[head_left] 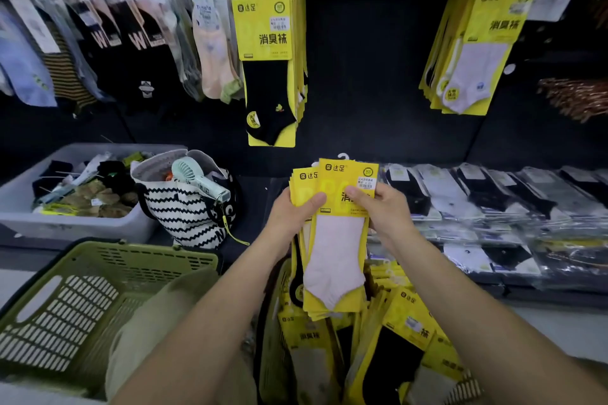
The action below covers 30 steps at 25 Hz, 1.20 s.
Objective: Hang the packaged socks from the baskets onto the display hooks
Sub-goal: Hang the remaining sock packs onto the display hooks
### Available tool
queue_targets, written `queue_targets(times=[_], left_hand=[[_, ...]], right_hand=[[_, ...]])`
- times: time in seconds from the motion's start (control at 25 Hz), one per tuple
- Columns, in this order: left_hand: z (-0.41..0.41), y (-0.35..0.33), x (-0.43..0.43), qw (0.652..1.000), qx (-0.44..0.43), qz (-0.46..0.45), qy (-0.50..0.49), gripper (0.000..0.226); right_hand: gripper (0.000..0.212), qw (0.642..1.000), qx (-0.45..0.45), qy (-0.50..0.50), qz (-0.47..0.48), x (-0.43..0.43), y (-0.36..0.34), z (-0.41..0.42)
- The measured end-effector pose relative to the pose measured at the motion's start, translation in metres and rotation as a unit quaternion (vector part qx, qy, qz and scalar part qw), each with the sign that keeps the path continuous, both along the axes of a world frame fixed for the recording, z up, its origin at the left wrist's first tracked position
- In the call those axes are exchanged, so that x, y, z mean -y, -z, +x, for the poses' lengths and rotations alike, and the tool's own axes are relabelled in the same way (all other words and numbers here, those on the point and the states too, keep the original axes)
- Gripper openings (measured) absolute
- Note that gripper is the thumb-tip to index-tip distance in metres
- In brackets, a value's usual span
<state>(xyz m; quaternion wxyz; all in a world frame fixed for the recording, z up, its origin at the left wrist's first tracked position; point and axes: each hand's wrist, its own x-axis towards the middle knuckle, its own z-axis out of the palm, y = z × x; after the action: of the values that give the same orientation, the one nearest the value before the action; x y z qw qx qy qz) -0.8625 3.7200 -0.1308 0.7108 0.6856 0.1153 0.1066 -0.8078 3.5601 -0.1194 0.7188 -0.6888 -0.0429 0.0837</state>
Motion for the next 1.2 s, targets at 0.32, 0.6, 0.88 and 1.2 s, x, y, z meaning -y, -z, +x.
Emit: queue_targets(times=[0.32,0.6,0.88,1.2], left_hand=[[0.081,-0.079,-0.016,0.992,0.095,0.043,-0.065,0.023],[0.106,-0.142,-0.041,0.972,0.162,0.113,-0.126,0.024],[0.109,-0.173,-0.056,0.969,0.192,0.094,-0.128,0.032],[0.104,-0.183,-0.071,0.966,0.203,0.109,-0.115,0.049]], right_hand=[[0.007,0.993,0.116,0.014,0.027,0.013,-0.077,0.092],[0.011,0.975,0.21,0.066,-0.033,-0.001,-0.153,0.146],[0.007,0.951,0.305,0.021,-0.037,-0.024,-0.193,0.143],[0.004,0.965,0.26,0.02,-0.037,-0.033,-0.21,0.14]])
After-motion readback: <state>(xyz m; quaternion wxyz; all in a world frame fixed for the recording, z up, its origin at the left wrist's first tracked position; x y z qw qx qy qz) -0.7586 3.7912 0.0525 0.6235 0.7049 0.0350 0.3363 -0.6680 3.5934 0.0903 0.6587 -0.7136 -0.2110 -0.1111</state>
